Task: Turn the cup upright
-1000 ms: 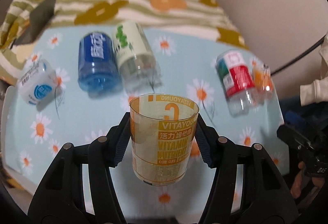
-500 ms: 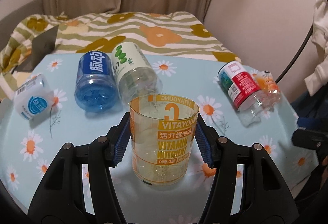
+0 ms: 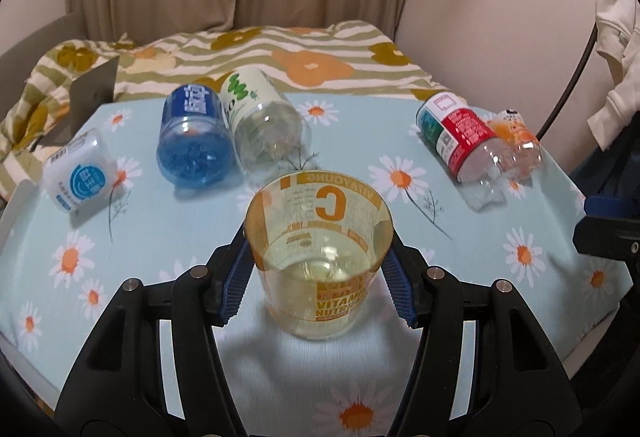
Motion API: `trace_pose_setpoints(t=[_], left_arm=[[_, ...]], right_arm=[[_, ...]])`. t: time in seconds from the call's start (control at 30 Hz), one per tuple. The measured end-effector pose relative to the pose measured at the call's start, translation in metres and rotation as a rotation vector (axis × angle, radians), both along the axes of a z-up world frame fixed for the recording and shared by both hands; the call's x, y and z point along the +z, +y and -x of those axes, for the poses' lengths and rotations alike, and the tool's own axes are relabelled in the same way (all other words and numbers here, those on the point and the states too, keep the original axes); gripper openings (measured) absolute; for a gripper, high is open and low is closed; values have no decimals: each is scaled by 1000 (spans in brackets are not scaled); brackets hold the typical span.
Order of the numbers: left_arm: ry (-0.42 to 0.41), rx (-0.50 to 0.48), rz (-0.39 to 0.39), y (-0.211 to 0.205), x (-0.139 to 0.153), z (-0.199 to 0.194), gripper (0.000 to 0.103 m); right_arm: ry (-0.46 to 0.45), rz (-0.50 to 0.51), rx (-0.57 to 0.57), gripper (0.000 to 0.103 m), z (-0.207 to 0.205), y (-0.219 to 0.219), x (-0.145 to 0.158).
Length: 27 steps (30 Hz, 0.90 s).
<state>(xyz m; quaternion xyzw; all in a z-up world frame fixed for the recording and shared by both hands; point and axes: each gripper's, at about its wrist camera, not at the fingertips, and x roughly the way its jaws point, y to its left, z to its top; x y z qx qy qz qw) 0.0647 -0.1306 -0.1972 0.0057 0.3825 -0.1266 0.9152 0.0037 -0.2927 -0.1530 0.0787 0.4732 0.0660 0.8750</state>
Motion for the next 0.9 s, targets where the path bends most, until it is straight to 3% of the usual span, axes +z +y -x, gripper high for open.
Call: trace_pose_setpoints(t=[0.2,0.47,0.53,0.57,0.9], left_arm=[[45,-15,-42,-2,1,5,64],[65,-20,-36,-1,1,2,66],[69,-18,-42,-1,0,1,87],[67,-16,-44,-1,0,1,103],[74,-30,-59,7,10,6,103]], right_arm=[[-8,-15,0,103,6,1,1],[-15,-26,-10,103,10,1,3],[-17,-22,-14,103,12,1,4],[-17,-21,-15,103,12,1,5],[-42,-1,-32,103,24,8,13]])
